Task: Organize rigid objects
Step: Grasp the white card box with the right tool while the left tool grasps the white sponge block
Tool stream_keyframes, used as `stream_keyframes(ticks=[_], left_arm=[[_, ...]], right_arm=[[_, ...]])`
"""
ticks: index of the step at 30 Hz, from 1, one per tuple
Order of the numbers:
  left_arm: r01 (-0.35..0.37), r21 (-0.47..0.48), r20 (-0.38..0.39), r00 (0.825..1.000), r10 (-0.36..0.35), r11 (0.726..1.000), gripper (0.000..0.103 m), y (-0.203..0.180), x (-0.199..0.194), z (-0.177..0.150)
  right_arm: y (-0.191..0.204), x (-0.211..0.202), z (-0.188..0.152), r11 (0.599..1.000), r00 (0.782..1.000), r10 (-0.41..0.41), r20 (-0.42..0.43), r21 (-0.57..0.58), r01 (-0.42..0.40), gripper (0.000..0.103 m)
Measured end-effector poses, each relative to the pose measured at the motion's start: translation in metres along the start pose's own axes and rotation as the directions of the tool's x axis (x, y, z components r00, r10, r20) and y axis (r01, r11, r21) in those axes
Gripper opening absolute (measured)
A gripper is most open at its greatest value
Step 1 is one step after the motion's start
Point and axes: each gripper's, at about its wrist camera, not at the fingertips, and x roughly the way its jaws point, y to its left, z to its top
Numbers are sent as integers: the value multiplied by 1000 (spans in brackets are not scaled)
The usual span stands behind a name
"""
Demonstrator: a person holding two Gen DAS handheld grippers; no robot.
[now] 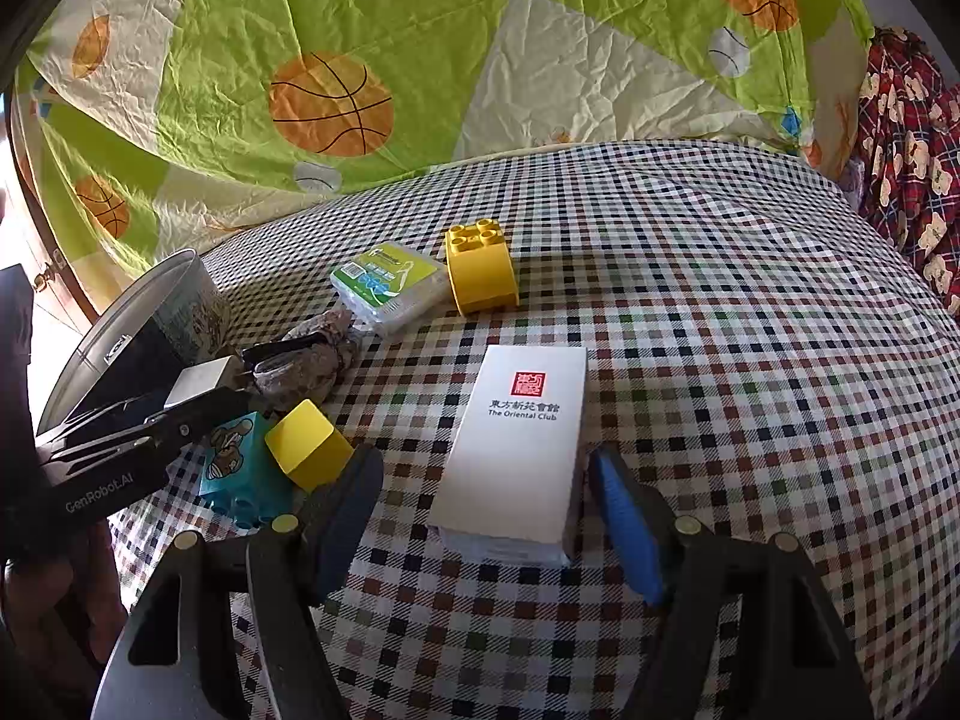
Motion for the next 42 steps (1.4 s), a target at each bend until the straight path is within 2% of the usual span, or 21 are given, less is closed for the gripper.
stream_keyframes(ticks=[4, 10, 15, 19, 23, 25, 26, 30, 37, 42], left_arm=[[13, 11, 4, 1000, -13, 1000, 54, 0, -2, -1], [6, -18, 67, 998, -5, 1000, 52, 8, -17, -4], [1, -16, 109, 994, 1, 1000, 52, 9, -25, -4], [-17, -8, 131, 991, 18, 1000, 52, 7, -28, -4], [-31, 4, 150, 988, 30, 1000, 52, 4, -32, -6], [-33, 6, 158, 987, 32, 999, 52, 4, -33, -6], [-33, 5, 161, 986, 32, 999, 52, 4, -34, -6], [-38, 1, 177, 983, 37, 999, 52, 4, -37, -6], [-65, 3, 237, 969, 62, 998, 52, 2, -48, -9], [-73, -4, 273, 959, 71, 997, 52, 3, -55, -11]], right_arm=[[-1, -1, 0, 1000, 1000, -6, 6, 8, 6, 73], [0, -4, 0, 1000, 999, -31, 18, 3, 31, 73], [-4, 1, 8, 999, 1000, -9, 0, 42, 9, 73], [3, 8, 17, 998, 998, -58, -16, 21, 58, 73], [6, 23, 24, 996, 993, -92, -80, 11, 93, 61], [9, 25, 26, 994, 990, -108, -86, 0, 109, 48], [9, 25, 26, 994, 990, -113, -87, -8, 113, 45], [13, 24, 24, 994, 991, -106, -86, -37, 104, 44], [16, 6, 22, 995, 996, -86, 10, -57, 87, 43], [25, -8, 19, 992, 992, -94, 87, -80, 101, 43]])
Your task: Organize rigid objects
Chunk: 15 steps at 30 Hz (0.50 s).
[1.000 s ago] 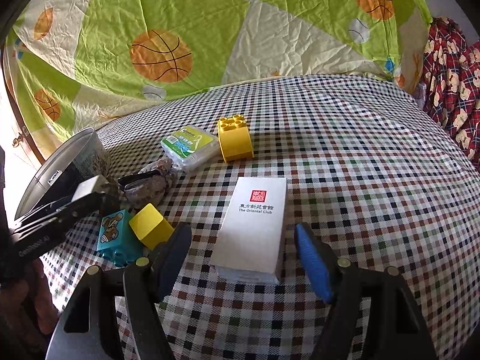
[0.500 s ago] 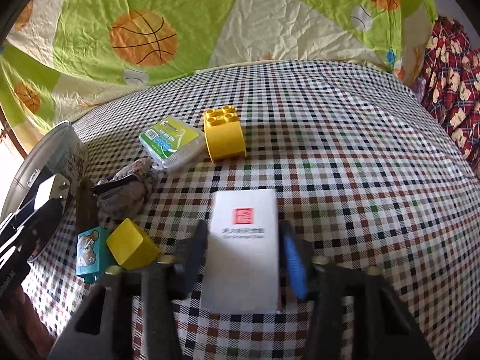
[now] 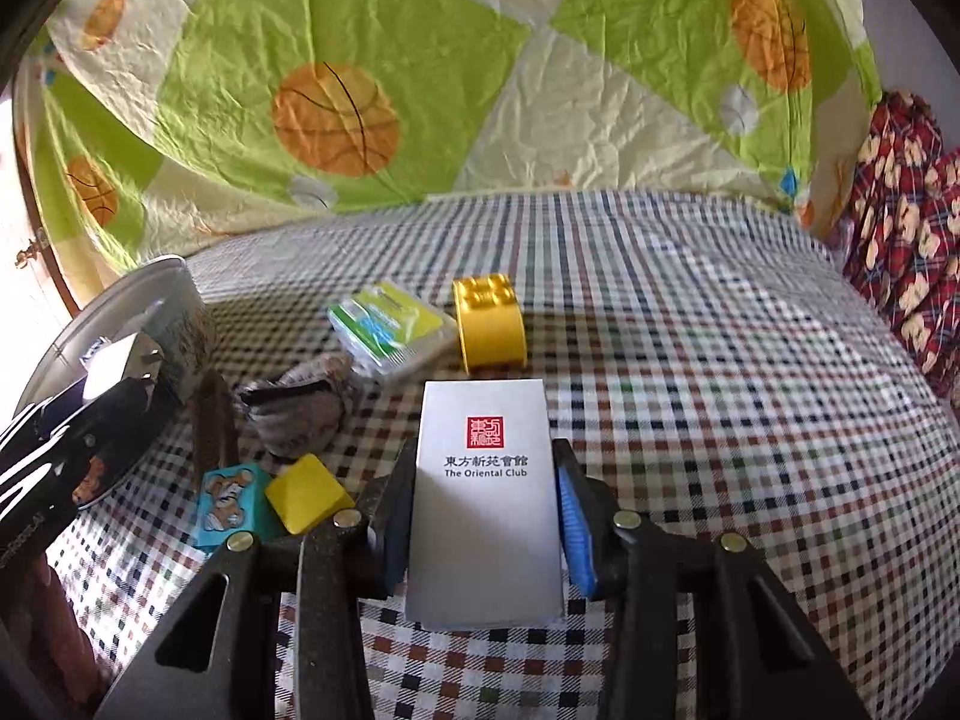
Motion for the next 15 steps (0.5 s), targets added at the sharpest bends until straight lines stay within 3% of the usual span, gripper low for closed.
stream_keyframes(ticks=[15], left_arm=[[-28, -3, 79, 996, 28, 1000, 52, 1, -16, -1]], right_arm=[[0, -22, -1, 999, 990, 29, 136, 21, -32, 44]])
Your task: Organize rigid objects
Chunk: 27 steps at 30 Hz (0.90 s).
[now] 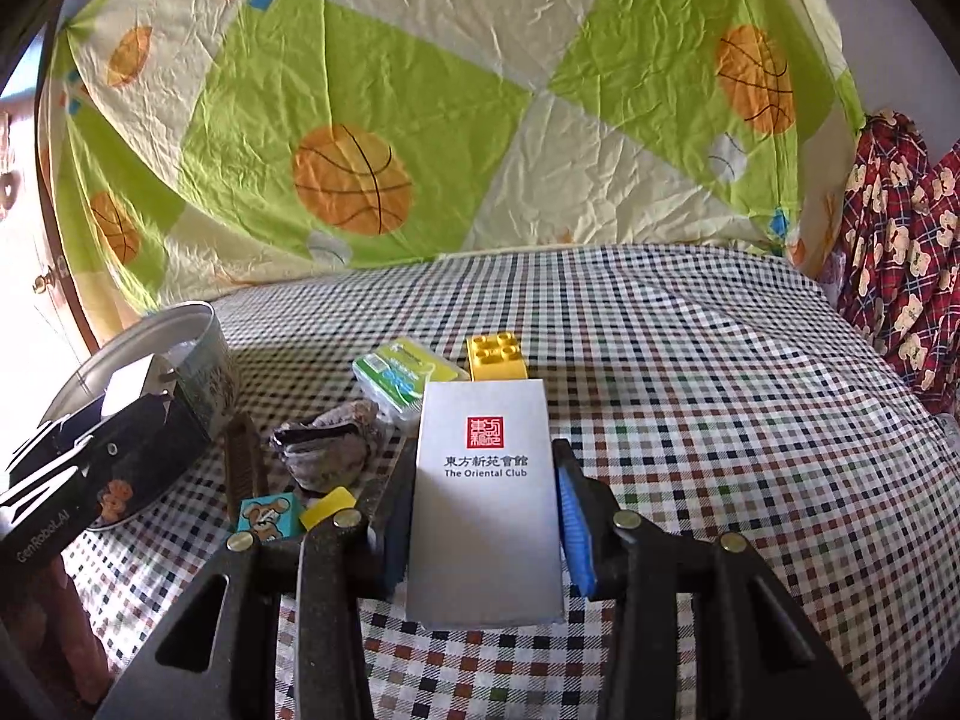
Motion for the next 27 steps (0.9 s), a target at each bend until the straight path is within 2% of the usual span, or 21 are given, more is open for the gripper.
stream_keyframes(ticks=[8, 14, 20, 27], left_arm=[[-12, 2, 28, 1000, 12, 1000, 52, -1, -6, 0], [-15, 0, 42, 999, 15, 1000, 52, 0, -8, -1], [-8, -14, 46, 999, 9, 1000, 52, 2, -9, 0], [-9, -24, 63, 998, 11, 1000, 52, 5, -12, 0]], right_arm=[[-2, -19, -2, 1000, 995, -7, 98, 18, 5, 44], [-3, -25, -2, 999, 991, -5, 131, 32, 0, 44], [-2, -37, -2, 998, 977, 13, 214, 50, -24, 44], [10, -38, 0, 1000, 969, 4, 245, 16, -8, 44]])
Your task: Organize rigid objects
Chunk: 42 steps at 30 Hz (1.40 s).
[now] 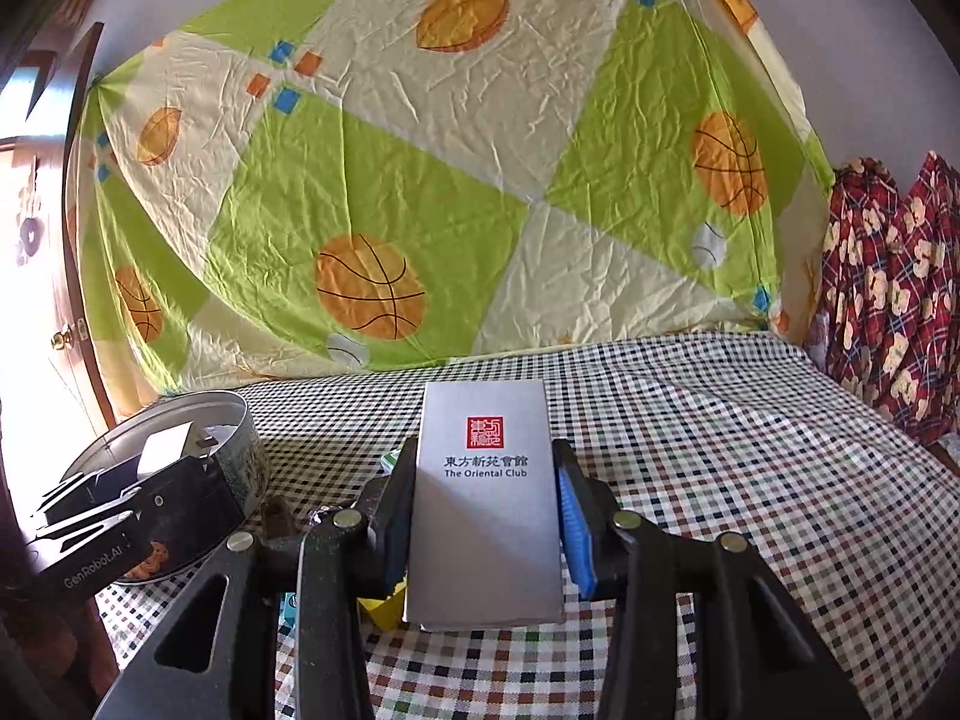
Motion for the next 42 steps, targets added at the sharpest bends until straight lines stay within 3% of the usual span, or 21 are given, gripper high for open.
stream_keyframes(ticks=[15, 42], left_arm=[[-21, -29, 61, 998, 22, 999, 52, 11, -8, 1], [-76, -103, 69, 994, 84, 992, 52, 58, -14, 2]], right_arm=[[8, -8, 0, 1000, 998, -4, 65, -18, 6, 44], [51, 9, 2, 994, 996, 76, 56, -80, -71, 44]])
